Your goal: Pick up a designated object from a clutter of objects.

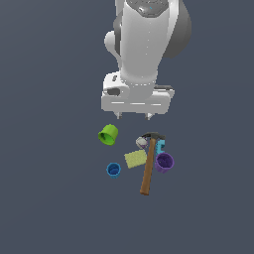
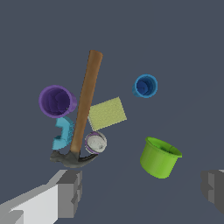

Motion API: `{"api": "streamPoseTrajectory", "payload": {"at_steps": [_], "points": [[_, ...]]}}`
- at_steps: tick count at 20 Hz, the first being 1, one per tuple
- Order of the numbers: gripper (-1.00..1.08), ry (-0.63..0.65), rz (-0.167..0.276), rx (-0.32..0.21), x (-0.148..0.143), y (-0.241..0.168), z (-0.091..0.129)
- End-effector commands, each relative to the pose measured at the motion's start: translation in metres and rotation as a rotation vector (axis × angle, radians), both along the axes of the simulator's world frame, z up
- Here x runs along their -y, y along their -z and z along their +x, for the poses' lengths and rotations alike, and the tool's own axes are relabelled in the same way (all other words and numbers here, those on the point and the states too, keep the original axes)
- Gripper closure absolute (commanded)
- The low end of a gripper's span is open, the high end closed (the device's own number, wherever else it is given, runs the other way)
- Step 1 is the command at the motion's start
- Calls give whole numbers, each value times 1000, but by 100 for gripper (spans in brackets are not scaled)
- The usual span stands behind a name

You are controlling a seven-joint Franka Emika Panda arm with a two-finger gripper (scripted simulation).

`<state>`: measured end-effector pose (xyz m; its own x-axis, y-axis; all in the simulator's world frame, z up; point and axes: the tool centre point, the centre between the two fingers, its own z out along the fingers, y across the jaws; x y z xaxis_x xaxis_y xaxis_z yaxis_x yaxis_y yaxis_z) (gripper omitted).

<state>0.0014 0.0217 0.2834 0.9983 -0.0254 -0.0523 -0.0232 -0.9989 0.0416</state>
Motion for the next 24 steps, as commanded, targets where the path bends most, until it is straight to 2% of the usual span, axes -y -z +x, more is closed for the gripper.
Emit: {"api": "streamPoseTrajectory", "payload": {"at_steps": [1, 24], "points": [[-92, 38, 2, 3, -2, 7, 2], [-92, 612, 15, 36, -20, 115, 27]]}}
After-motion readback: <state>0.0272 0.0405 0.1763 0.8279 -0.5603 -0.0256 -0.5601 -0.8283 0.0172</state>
